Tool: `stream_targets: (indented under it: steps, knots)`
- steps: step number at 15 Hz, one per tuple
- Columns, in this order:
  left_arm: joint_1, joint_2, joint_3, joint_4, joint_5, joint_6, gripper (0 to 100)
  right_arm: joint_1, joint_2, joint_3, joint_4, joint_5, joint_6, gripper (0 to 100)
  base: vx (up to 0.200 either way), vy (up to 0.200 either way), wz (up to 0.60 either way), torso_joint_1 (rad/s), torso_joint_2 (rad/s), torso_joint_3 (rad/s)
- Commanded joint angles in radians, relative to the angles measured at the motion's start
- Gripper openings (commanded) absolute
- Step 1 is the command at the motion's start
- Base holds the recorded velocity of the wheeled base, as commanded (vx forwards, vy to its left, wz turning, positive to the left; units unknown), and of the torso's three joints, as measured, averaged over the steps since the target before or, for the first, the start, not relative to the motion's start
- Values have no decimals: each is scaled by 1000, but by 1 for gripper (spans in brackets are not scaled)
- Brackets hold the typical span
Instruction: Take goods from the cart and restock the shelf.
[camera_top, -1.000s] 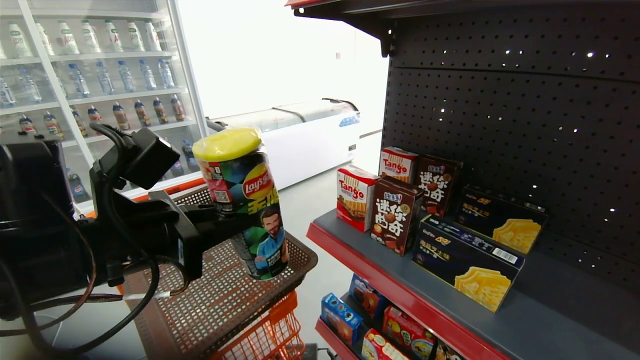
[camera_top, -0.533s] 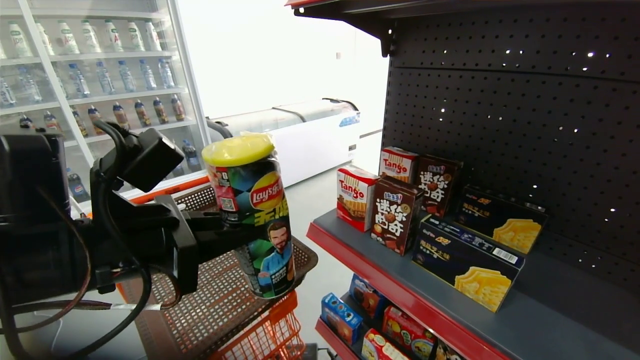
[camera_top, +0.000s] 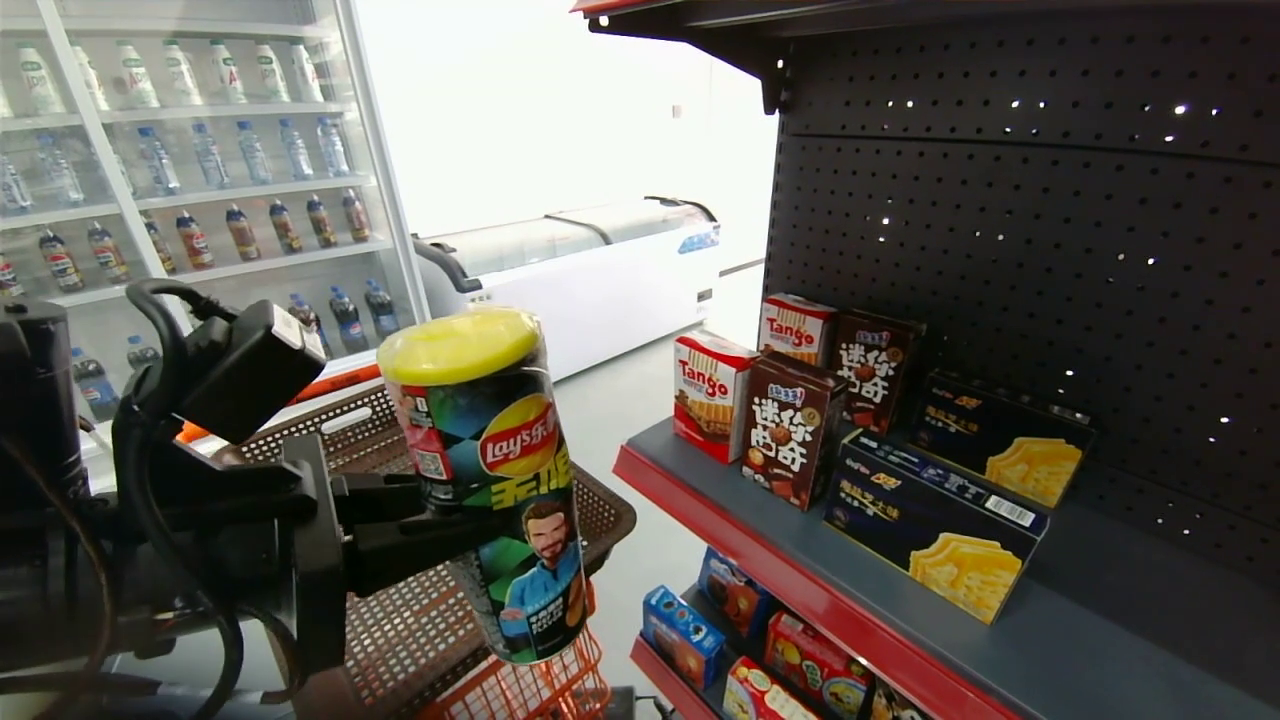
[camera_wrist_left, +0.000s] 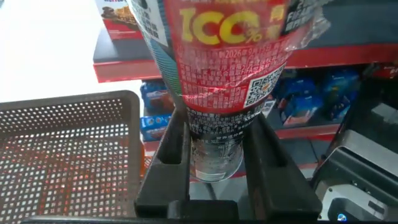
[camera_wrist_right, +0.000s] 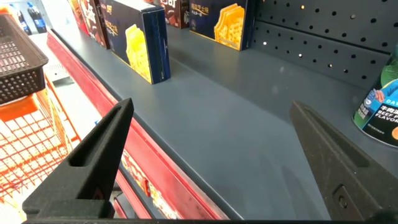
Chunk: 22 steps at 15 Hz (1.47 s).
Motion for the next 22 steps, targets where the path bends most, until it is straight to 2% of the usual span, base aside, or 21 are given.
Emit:
stream_targets:
  steps: [1, 3, 9, 22]
  knots:
    - [-4, -25, 9, -1, -2, 0, 0, 1, 0, 0, -1, 0, 0, 100, 0, 0, 0, 0, 0, 0]
    - [-2, -44, 27, -1, -54, 0, 0, 1, 0, 0, 0, 0, 0, 100, 0, 0, 0, 0, 0, 0]
    - [6, -65, 79, -2, -56, 0, 0, 1, 0, 0, -1, 0, 0, 100, 0, 0, 0, 0, 0, 0]
    - [-16, -86, 81, -1, -57, 0, 0, 1, 0, 0, -1, 0, 0, 100, 0, 0, 0, 0, 0, 0]
